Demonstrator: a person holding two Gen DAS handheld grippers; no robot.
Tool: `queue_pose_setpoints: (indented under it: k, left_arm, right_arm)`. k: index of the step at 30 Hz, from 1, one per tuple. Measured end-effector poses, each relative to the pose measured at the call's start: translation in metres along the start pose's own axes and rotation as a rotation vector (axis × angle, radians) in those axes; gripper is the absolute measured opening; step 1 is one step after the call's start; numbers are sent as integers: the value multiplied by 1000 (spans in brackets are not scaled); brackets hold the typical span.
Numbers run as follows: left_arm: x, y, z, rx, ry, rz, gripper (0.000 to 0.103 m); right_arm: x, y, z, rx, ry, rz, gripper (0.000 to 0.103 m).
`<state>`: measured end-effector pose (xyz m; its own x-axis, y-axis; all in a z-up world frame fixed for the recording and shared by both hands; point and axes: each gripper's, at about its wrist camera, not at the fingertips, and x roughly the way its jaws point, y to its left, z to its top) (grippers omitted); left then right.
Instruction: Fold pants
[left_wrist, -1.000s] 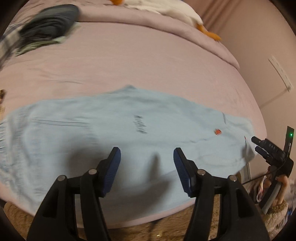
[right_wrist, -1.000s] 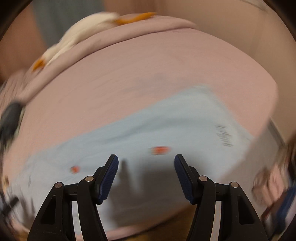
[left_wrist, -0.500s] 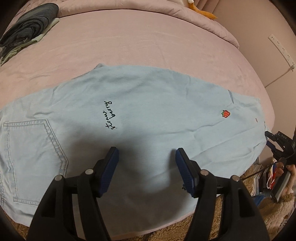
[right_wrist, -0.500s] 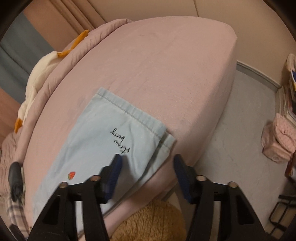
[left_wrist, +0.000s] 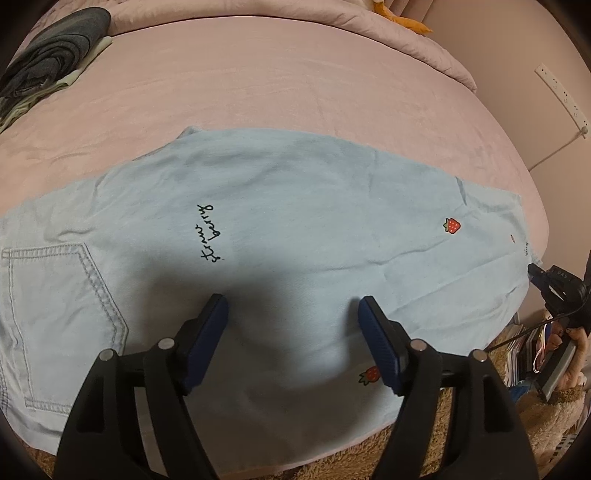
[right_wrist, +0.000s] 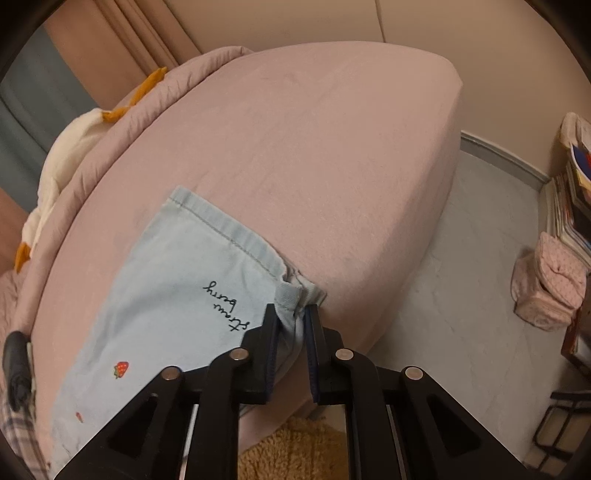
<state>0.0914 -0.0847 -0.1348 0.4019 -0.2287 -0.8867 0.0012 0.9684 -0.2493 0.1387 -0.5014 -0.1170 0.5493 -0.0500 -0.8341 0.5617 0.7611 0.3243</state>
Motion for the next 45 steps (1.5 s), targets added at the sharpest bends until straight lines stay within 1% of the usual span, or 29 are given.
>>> queue_pose_setpoints:
  k: [1, 2, 3, 4, 6, 8, 9, 10, 11, 13, 14, 17, 18, 19, 20, 22, 23, 24, 25, 26, 28, 30, 31, 33, 36, 38, 40, 43, 45]
  left_arm:
    - [1, -1, 0, 2, 2, -2, 78]
    - [1, -3, 1, 4, 3, -1, 80]
    - [2, -4, 2, 5, 4, 0, 82]
    - [2, -4, 2, 8, 5, 1, 82]
    - [4, -7, 3, 11, 7, 0, 85]
    - [3, -8, 4, -4, 15, 5, 85]
    - [0, -9, 5, -20, 21, -5, 85]
    - [-4, -10, 6, -26, 24, -37, 85]
    - [-7, -10, 5, -26, 24, -68, 85]
    - [-13, -13, 4, -13, 18, -102, 85]
    - [-14, -14, 4, -7, 15, -100, 85]
    - [-13, -12, 2, -12, 20, -83, 86]
    - [-12, -10, 2, -19, 24, -81, 86]
    - [-13, -7, 1, -29, 24, -82, 86]
    - [-14, -3, 1, -42, 22, -86, 86]
    - [-19, 4, 0, -61, 11, -94, 86]
    - [-21, 8, -1, -71, 3, -95, 86]
    - [-25, 13, -2, -81, -5, -92, 86]
    - [-28, 17, -1, -90, -16, -90, 86]
    - [-32, 21, -2, -99, -28, -92, 86]
    - [-41, 28, -5, -116, -46, -101, 86]
    - [-50, 37, -7, -136, -73, -111, 86]
    - [-55, 41, -8, -143, -84, -108, 86]
    - [-62, 48, -11, -155, -105, -98, 86]
    - [-74, 59, -13, -176, -142, -81, 86]
    - [-80, 67, -14, -197, -163, -76, 86]
    - [-84, 72, -15, -218, -177, -74, 86]
    - [-88, 80, -19, -241, -188, -63, 86]
    - [-89, 85, -23, -254, -188, -55, 86]
  right_arm:
    - [-1, -2, 1, 8, 5, 4, 18]
    - [-2, -4, 2, 11, 10, -20, 24]
    - [-4, -5, 2, 8, 5, -49, 38]
    - [-8, -7, 2, 8, -9, -80, 49]
    - [-11, -10, 1, 12, -19, -93, 53]
    - [-12, -13, 2, 18, -1, -78, 54]
    - [-11, -14, 2, 20, 10, -78, 58]
    - [-9, -14, 2, 20, 21, -84, 67]
    - [-9, -14, 2, 18, 23, -84, 69]
    - [-6, -11, 3, 18, 29, -55, 70]
    - [-2, -10, 4, 23, 42, -25, 70]
    - [16, -9, 5, 50, 85, 76, 70]
    - [22, -10, 5, 72, 98, 73, 70]
    - [22, -9, 5, 82, 86, 65, 68]
    - [19, -7, 5, 77, 77, 53, 64]
    - [13, -4, 5, 53, 60, 17, 45]
    - [10, -2, 6, 38, 58, -1, 41]
    - [6, 0, 7, 28, 52, -17, 33]
    - [2, 2, 7, 18, 43, -31, 19]
    - [-5, 6, 7, -5, 21, -22, 13]
    - [-21, 19, 9, -51, -26, -48, 13]
    - [-36, 32, 12, -87, -62, -40, 12]
    - [-45, 40, 13, -99, -75, -15, 11]
    - [-71, 60, 13, -152, -108, 80, 11]
    - [-113, 110, 0, -309, -159, 235, 11]
    - [-134, 150, -20, -442, -164, 343, 11]
    - [-144, 188, -47, -567, -132, 443, 11]
    - [-138, 239, -97, -731, -23, 581, 11]
    - [-118, 266, -132, -802, 79, 615, 12]
